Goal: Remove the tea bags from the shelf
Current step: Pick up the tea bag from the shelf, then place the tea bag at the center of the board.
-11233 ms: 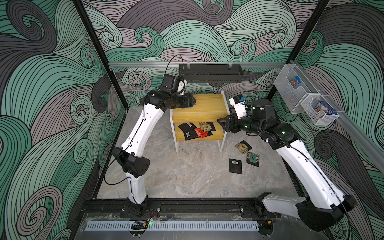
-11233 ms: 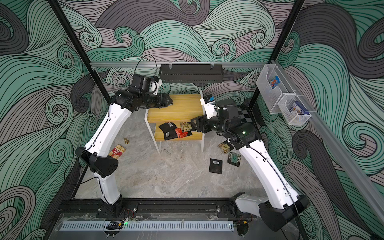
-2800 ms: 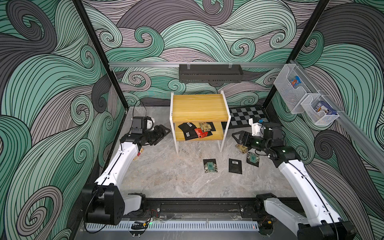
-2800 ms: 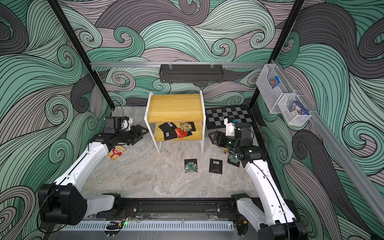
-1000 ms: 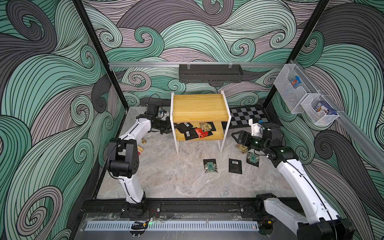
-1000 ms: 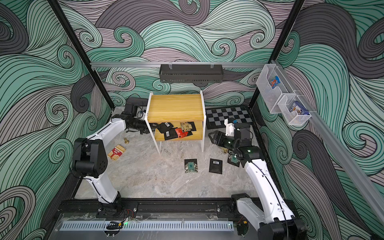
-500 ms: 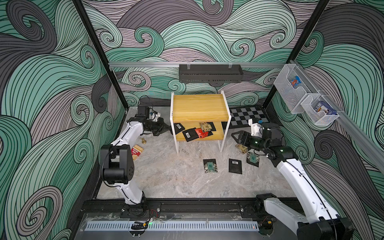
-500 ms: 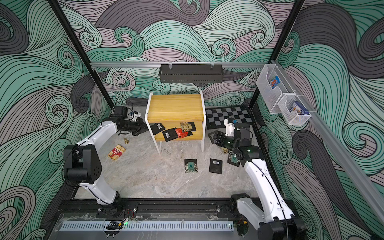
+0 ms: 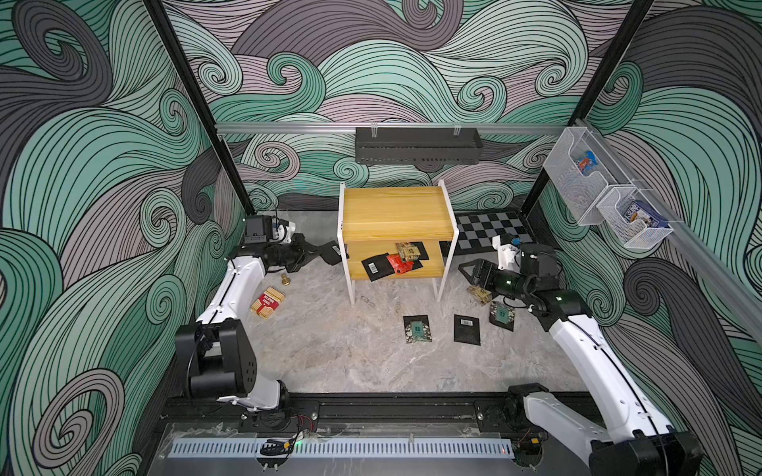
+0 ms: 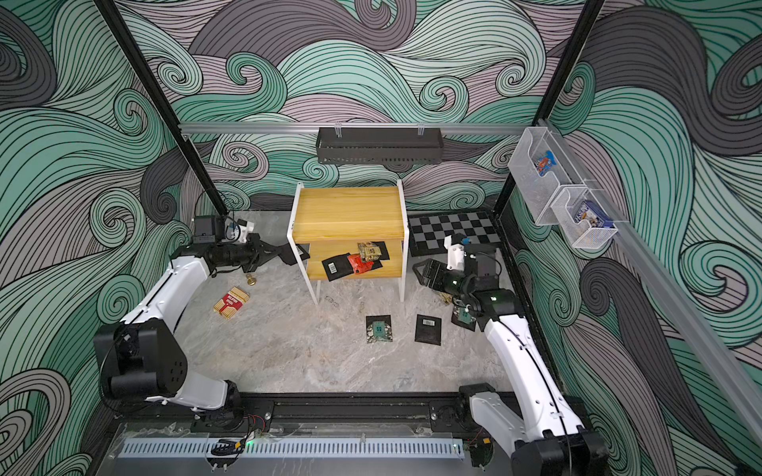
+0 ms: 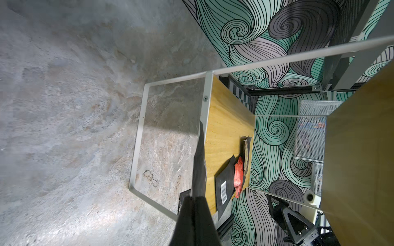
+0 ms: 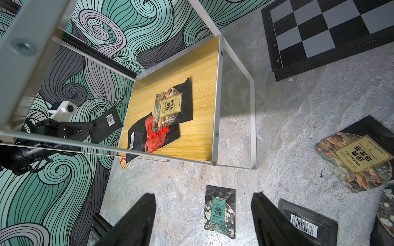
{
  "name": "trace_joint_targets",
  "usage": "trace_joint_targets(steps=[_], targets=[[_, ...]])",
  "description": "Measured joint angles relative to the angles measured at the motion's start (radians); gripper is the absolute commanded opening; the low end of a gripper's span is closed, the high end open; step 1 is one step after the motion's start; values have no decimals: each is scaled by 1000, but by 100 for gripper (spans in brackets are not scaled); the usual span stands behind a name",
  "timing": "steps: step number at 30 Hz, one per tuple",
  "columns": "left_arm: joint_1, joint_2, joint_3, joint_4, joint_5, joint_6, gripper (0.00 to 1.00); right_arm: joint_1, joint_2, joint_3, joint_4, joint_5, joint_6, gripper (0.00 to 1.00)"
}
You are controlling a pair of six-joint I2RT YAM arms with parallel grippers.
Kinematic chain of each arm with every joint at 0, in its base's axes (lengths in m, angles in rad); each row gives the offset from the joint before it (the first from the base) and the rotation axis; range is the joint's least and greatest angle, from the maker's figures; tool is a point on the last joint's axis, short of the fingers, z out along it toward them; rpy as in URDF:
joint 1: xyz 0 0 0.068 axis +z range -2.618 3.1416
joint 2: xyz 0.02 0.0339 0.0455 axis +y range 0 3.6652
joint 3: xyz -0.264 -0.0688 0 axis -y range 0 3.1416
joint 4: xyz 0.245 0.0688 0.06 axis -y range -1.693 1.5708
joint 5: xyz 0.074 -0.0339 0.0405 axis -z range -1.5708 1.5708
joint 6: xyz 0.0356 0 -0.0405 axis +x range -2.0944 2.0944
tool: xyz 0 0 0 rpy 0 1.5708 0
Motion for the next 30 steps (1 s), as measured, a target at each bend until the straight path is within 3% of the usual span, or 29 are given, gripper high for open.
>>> trace_joint_targets(steps=[12,30], targets=[[19,-151,-96,-19,-35,0,0,0,0,0,0,-6,0,75],[-13,-340,-375,-138,-30,28,0,0,-3,0,0,-14,0,75]])
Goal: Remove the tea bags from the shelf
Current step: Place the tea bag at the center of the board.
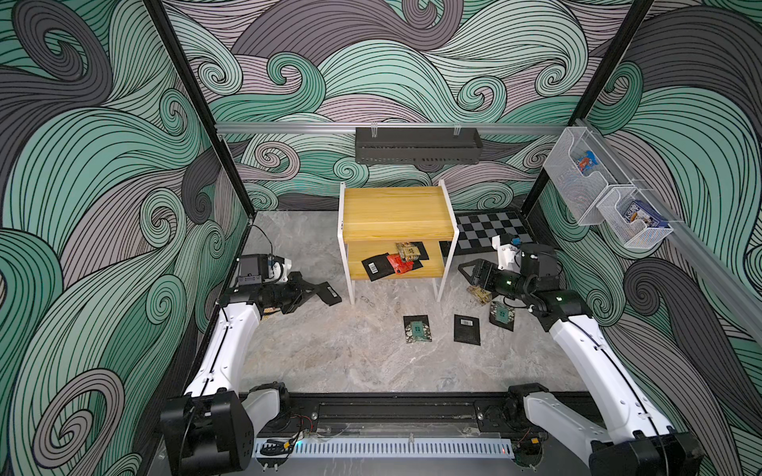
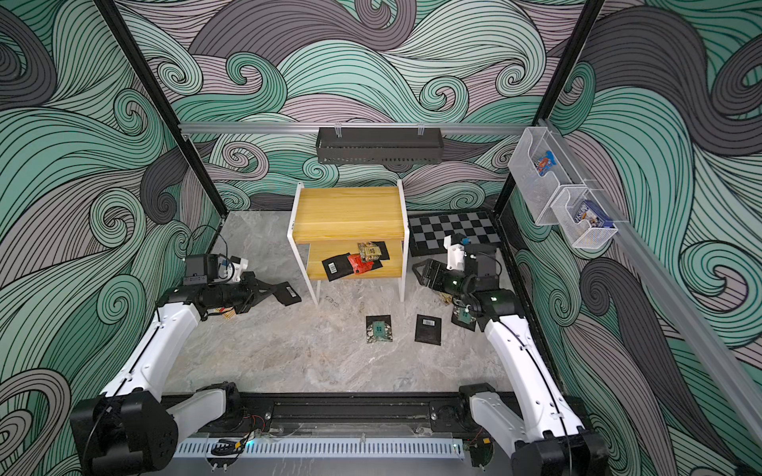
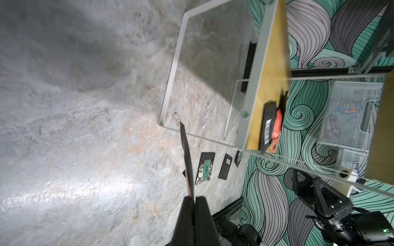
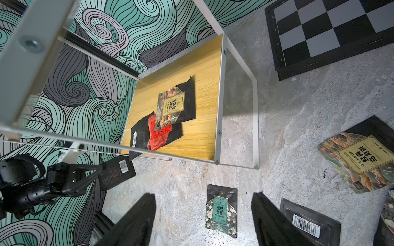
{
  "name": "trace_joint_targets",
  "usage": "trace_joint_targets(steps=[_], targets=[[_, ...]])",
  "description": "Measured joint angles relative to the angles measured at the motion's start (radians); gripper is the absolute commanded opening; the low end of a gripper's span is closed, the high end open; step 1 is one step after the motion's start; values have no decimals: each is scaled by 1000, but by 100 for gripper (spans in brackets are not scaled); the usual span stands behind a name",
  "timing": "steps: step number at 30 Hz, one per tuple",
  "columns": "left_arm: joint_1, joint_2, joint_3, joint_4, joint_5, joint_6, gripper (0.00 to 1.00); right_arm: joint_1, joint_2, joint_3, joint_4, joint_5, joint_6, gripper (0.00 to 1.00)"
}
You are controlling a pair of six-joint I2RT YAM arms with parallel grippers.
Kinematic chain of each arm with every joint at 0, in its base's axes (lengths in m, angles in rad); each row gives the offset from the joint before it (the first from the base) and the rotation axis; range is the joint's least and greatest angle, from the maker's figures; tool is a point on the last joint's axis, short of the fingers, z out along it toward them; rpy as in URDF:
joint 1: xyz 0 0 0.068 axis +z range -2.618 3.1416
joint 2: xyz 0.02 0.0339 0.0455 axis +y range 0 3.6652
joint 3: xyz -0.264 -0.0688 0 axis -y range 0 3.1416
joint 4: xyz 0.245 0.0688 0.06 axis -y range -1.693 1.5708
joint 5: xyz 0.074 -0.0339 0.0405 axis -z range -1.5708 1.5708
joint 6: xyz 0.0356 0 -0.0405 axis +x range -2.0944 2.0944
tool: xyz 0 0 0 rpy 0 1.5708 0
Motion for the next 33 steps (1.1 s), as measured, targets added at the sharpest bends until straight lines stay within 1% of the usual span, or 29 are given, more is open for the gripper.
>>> trace_joint_targets(steps=[6,13,20,25,33], targets=[[-55,-31,-82,-12,23,-4,0,0,0,0,0,-10,0,75],[-203,-13,-149,45,32,-55,0,0,0,0,0,-10,0,75],[-307,97,-170,163,42,-108,0,0,-7,0,0,-10,0,75],[-341,186,-188,265,63,-134,0,0,-7,0,0,-10,0,75],[-395,317,-193,356,76,-140,3,0,-7,0,0,-9,-3,75]])
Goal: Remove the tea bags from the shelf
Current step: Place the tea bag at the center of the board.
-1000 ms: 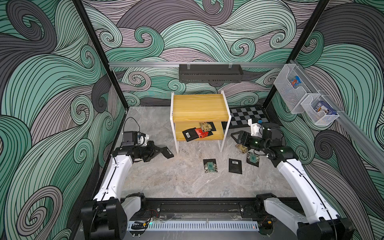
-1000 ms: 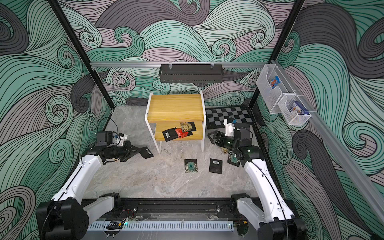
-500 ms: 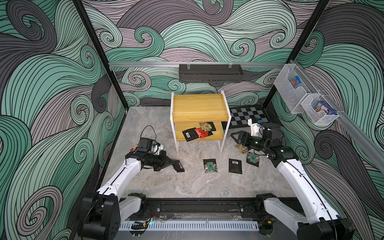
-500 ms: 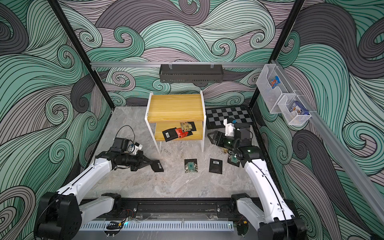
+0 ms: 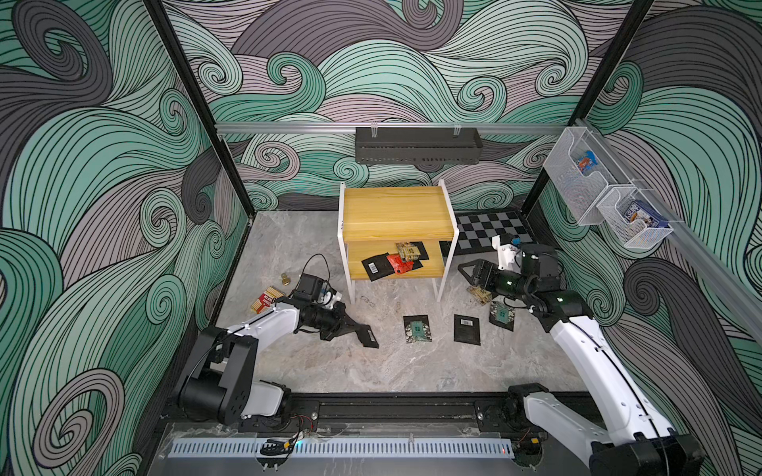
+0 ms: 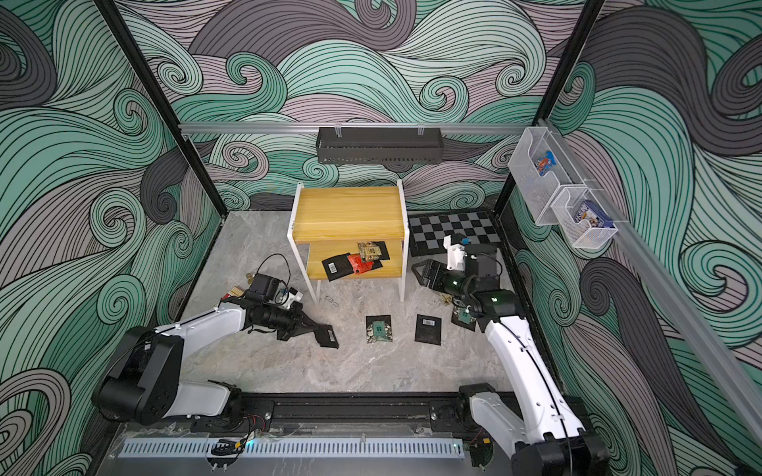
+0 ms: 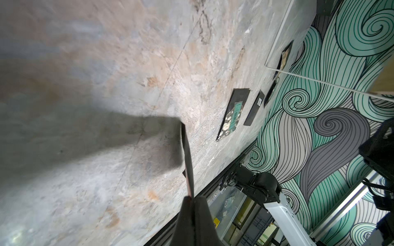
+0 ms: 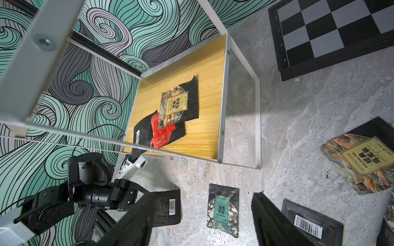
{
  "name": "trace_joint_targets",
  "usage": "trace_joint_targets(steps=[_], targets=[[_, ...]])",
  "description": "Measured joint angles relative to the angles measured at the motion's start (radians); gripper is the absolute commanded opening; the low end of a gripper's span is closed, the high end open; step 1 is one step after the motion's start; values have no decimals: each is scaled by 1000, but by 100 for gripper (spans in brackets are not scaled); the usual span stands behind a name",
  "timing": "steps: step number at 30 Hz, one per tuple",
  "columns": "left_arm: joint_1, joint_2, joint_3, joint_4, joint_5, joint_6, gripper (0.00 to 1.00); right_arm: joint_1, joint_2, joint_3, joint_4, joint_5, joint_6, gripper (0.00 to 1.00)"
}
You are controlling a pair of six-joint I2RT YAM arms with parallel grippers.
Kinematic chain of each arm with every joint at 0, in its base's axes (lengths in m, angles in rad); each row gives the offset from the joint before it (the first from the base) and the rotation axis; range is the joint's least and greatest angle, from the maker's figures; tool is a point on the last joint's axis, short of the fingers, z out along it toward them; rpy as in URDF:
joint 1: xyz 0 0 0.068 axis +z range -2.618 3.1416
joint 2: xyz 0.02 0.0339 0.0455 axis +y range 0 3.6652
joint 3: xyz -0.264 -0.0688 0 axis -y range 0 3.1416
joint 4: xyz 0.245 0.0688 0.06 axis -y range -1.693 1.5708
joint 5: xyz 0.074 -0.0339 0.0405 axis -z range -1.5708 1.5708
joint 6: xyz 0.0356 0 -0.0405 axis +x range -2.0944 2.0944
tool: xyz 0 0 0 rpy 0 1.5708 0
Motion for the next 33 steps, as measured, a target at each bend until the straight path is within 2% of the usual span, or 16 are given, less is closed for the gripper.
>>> trace_joint_targets(steps=[10,20,24,29,33], targets=[[-32,126,3,64,0,1,7,0,4,0,0,0,0,75],[-53,201,42,79,-1,7,16,0,14,0,0,2,0,75],[-58,217,50,69,-5,10,27,0,19,0,0,3,0,75],[-60,212,62,37,-19,29,33,0,19,0,0,4,-1,75],[-60,179,74,-6,-41,46,43,0,24,0,2,4,-1,75]])
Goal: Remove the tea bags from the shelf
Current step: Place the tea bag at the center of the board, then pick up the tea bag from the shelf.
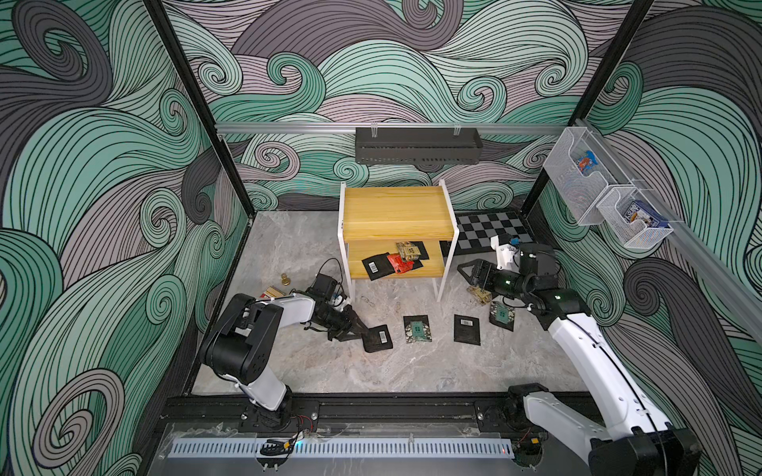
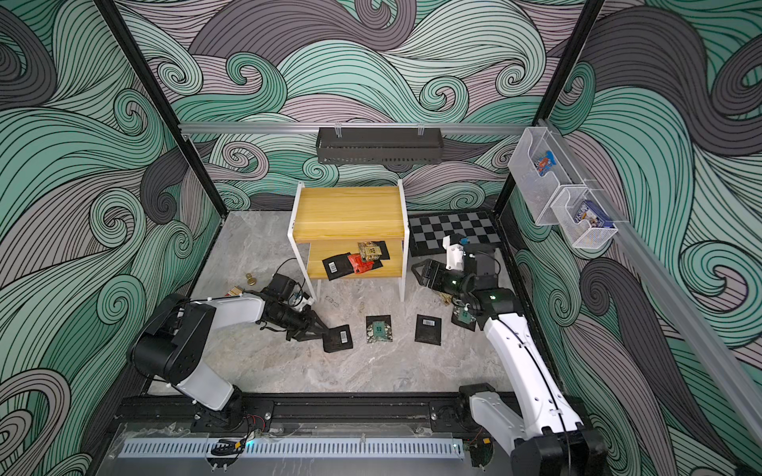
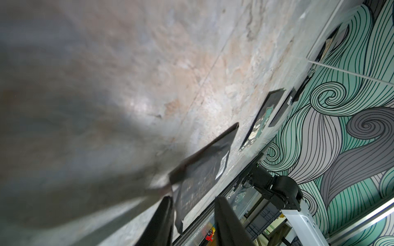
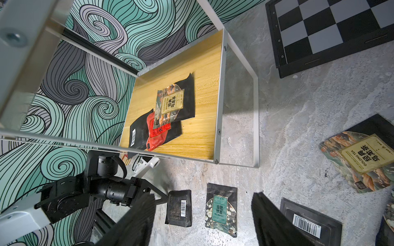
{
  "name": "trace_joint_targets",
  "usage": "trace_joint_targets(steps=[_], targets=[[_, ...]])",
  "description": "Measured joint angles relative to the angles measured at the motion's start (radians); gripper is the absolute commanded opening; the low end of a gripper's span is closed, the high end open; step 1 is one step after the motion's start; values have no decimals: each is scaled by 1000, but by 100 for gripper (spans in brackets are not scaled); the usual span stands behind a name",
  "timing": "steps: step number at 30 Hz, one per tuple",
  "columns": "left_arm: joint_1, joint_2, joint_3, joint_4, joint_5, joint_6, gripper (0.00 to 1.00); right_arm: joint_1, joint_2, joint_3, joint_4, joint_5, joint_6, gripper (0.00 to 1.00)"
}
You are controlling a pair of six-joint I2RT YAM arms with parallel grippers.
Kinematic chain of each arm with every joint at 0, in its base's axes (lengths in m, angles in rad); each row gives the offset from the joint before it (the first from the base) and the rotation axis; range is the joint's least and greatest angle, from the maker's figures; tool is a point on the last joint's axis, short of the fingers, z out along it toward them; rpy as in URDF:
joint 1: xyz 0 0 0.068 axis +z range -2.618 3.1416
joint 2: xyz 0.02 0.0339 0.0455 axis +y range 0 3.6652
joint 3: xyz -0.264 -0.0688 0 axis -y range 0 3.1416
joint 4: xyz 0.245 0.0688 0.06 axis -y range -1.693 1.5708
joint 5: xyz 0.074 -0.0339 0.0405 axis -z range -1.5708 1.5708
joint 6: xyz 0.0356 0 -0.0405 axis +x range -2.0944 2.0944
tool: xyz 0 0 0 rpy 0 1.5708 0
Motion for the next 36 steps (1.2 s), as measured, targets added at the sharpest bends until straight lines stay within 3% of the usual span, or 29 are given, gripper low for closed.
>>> trace_joint_targets(steps=[12,29,36], targets=[[34,-209,40,-154,-74,61,46,0,10,0,3,0,-6,75],[192,-400,63,-323,-107,114,46,0,3,-8,6,-5,-6,75],[285,-440,106,-364,-108,121,52,0,-8,-14,6,-6,-6,75]])
